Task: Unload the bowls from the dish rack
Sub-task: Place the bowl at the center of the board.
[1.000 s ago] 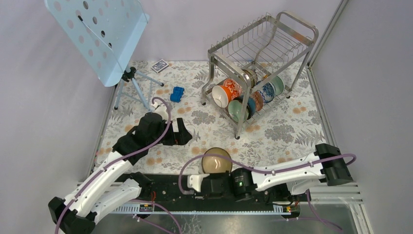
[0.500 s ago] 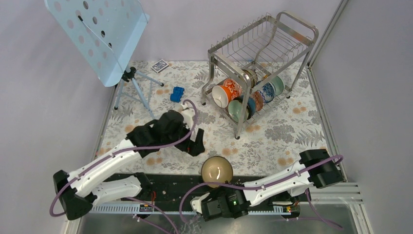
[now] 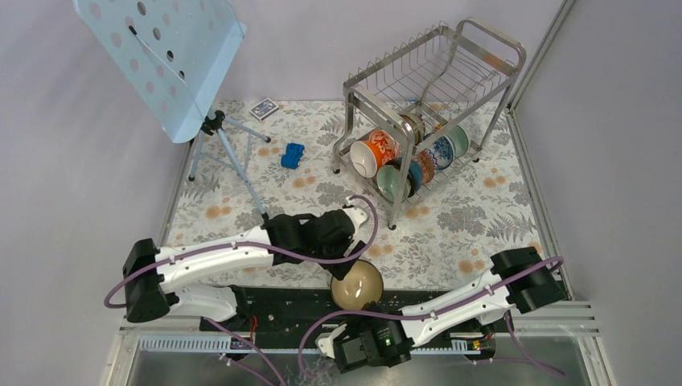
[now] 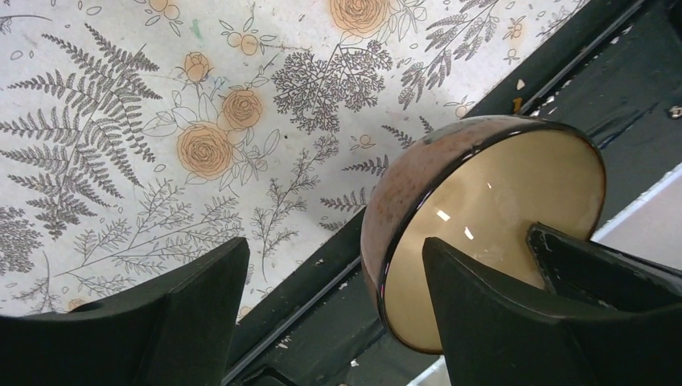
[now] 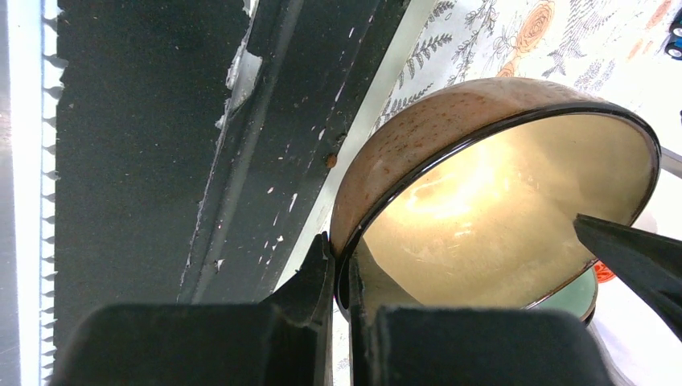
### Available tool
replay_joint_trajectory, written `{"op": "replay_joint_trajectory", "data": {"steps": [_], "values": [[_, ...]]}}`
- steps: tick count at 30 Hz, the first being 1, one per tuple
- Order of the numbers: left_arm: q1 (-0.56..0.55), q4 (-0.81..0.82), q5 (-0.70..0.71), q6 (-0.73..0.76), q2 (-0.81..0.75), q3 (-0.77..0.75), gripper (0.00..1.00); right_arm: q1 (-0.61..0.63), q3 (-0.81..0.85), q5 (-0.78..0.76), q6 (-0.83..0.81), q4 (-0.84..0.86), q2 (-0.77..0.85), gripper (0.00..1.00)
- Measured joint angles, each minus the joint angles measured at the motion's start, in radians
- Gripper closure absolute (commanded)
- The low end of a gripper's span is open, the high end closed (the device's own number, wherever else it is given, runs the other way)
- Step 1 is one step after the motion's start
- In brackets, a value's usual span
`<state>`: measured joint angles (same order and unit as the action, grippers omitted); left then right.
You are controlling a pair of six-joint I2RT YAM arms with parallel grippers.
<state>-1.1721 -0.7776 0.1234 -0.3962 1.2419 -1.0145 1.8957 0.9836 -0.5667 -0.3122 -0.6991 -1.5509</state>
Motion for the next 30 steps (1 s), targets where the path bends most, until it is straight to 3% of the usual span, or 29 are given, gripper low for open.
{"op": "replay_joint_trajectory", "data": {"steps": [15, 20, 25, 30], "values": [[-0.042, 0.013, 0.023, -0.004, 0.095, -0.019, 0.75, 0.003, -0.002, -0.008, -0.006, 0.005, -0.002, 1.0], [-0.046, 0.021, 0.01, -0.003, 0.116, -0.029, 0.77, 0.002, -0.014, -0.014, -0.009, 0.012, -0.002, 1.0], [-0.046, 0.019, 0.013, 0.002, 0.132, -0.039, 0.59, 0.002, -0.019, -0.018, -0.009, 0.012, -0.002, 1.0], [-0.046, 0.016, 0.023, 0.0, 0.137, -0.039, 0.68, 0.003, -0.019, -0.021, -0.01, 0.013, -0.002, 1.0]]}}
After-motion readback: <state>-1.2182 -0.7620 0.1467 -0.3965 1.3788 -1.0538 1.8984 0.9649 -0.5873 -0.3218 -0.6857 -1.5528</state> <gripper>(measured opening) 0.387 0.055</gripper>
